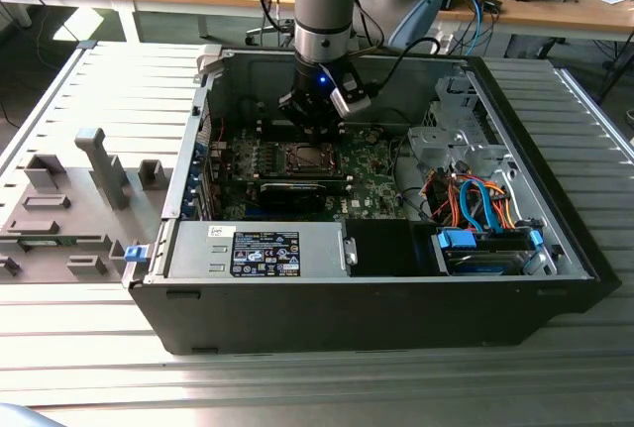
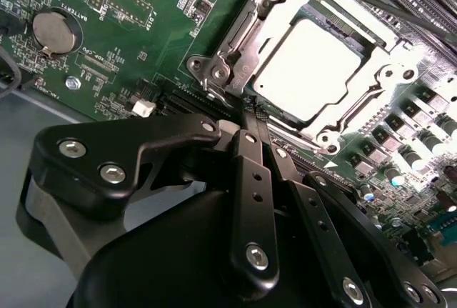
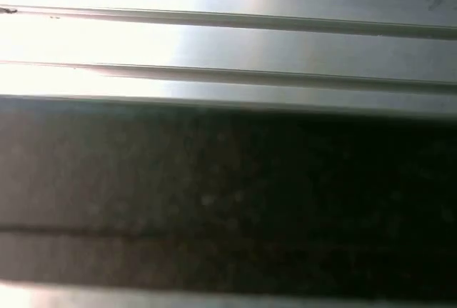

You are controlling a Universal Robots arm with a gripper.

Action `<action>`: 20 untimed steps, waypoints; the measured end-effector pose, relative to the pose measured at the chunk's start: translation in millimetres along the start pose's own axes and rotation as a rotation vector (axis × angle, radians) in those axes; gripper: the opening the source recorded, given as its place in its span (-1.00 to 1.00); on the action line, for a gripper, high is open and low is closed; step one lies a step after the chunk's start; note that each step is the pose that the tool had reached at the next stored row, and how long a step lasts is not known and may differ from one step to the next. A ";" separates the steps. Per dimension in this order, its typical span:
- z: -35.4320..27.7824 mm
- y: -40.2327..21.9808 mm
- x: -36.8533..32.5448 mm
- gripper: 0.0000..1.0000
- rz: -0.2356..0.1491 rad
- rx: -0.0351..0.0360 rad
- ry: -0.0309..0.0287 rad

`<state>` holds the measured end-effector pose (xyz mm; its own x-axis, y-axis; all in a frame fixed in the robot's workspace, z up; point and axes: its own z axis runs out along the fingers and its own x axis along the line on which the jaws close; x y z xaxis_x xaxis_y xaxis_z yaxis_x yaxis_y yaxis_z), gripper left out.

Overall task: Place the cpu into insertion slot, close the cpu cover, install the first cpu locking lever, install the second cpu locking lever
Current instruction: 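Install the first cpu locking lever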

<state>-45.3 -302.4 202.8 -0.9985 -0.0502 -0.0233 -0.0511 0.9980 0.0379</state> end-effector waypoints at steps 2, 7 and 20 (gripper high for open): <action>0.2 2.0 -0.5 -0.79 -0.002 -0.0004 0.0000; 0.4 2.9 -2.1 -0.79 -0.005 -0.0011 0.0001; 0.0 1.7 -10.4 -0.79 -0.007 -0.0262 -0.0015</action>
<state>-35.0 -300.1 203.1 -0.9981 -0.0570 -0.0251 -0.0585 0.9962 0.0639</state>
